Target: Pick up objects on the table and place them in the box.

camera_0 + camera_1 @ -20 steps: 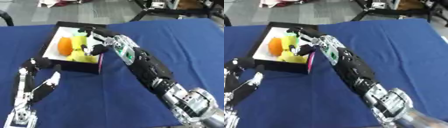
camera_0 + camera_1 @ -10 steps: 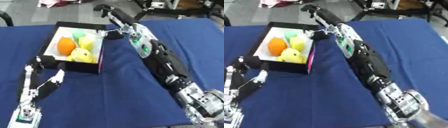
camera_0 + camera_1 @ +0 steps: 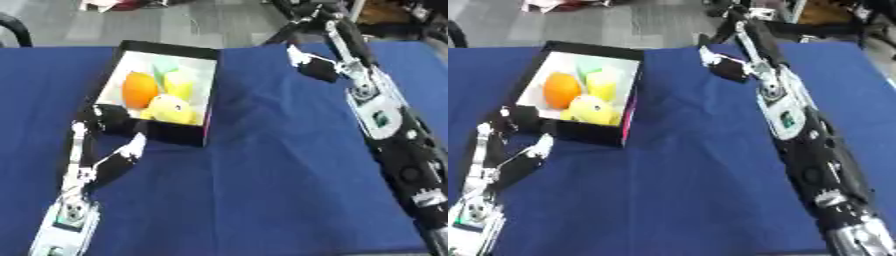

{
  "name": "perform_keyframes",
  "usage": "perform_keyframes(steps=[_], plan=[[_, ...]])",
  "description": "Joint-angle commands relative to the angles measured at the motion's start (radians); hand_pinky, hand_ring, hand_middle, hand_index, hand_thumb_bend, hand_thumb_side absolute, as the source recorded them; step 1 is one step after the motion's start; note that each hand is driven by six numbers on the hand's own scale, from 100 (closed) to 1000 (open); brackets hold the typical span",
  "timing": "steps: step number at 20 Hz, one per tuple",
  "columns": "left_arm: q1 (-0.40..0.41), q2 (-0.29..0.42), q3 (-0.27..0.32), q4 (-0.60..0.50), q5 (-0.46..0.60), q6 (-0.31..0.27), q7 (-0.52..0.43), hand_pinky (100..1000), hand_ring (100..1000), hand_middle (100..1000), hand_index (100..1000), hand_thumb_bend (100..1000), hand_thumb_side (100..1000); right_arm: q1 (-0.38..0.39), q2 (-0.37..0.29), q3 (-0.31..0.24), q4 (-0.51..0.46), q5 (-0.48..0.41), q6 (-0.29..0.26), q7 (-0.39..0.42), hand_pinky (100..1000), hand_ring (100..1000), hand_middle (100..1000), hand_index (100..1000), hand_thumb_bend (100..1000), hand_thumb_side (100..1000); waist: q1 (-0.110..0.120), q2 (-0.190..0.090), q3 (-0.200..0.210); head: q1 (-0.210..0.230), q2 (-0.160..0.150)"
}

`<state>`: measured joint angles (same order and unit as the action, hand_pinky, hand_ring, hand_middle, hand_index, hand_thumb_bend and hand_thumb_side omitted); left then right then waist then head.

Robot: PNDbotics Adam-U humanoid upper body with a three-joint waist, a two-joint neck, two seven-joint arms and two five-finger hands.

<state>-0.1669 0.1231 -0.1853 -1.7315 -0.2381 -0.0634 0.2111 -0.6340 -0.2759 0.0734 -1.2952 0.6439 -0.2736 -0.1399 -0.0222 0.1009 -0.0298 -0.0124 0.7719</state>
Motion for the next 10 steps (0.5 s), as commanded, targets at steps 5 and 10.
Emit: perform_keyframes(steps=[5, 10], plan=[[-0.010, 0.020, 0.008, -0.010, -0.013, 0.016, 0.011, 735, 764, 576, 564, 300, 100, 0.146, 0.051, -0.016, -0.150, -0.121, 0.054, -0.066, 709, 659, 824, 824, 100, 550, -0.006, 0.011, -0.020, 0.053, -0.002], [-0.001, 0.023, 0.005, -0.011, -0.014, 0.025, 0.016, 734, 763, 574, 565, 303, 100, 0.293, 0.077, -0.016, -0.199, -0.211, 0.053, -0.078, 701, 648, 818, 819, 100, 576, -0.001, 0.004, -0.031, 0.064, -0.002]])
